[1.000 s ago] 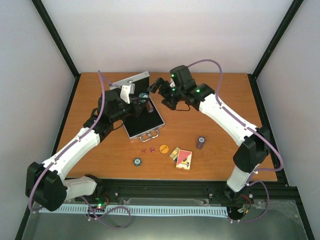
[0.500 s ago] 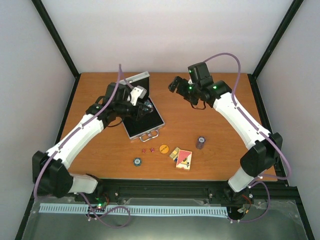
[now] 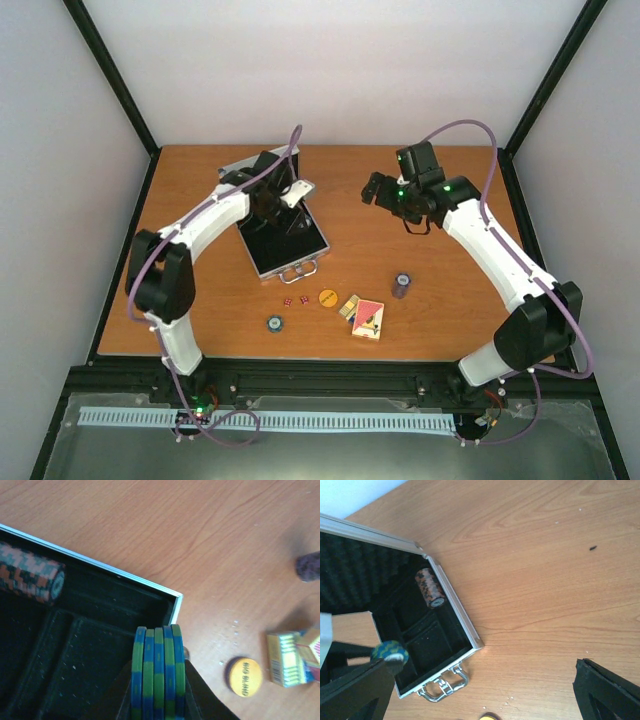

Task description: Pack up texas hold em set

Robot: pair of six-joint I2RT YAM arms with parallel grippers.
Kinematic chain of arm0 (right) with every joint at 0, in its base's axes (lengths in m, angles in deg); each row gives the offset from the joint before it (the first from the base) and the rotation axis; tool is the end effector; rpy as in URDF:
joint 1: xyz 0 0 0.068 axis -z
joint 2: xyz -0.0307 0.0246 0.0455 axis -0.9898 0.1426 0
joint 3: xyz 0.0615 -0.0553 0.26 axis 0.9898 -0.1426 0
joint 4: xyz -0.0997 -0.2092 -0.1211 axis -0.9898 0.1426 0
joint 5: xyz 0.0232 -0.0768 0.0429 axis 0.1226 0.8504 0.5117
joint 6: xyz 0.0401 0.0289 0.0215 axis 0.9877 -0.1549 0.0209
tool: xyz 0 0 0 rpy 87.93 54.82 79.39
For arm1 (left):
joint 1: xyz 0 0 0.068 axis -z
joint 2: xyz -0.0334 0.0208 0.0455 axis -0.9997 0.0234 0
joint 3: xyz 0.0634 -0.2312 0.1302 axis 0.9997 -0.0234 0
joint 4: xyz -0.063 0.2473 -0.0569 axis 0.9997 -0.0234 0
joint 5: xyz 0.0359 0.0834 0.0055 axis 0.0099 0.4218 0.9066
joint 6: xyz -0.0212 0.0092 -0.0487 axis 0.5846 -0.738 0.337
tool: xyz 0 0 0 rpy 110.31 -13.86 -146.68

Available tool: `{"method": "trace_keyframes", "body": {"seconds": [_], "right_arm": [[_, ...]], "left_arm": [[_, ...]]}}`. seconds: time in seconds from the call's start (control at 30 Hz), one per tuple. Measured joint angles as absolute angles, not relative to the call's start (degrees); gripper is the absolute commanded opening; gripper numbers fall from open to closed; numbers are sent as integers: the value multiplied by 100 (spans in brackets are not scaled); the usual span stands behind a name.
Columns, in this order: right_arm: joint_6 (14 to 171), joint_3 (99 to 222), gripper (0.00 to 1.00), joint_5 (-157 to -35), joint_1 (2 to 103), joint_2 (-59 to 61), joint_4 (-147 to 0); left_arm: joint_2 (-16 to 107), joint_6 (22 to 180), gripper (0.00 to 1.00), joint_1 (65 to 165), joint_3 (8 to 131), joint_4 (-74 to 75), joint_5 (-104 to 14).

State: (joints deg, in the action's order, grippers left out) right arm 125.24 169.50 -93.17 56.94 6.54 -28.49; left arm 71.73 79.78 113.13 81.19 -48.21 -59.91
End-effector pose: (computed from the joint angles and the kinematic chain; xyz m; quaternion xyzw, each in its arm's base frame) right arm 0.2933 0.1391 0.3469 0.1055 0.9263 0.2233 0.2846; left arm 0.3317 -0.1663 0.2609 0.3206 0.9001 -0.2211 0.1954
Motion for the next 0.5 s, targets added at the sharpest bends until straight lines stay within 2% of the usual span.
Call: {"method": "trace_keyframes", "body": {"seconds": [0.33,0.5], "right_arm": [[12347,16451,100,-9474,6116,389,-2854],[12283,16346,100,-9559,6295,309,-2880]], "left_arm": [[8620,7554,1,11322,9509,-5332,-5403],[8928,7403,1,11326,9684,-5490,-5209]]}}
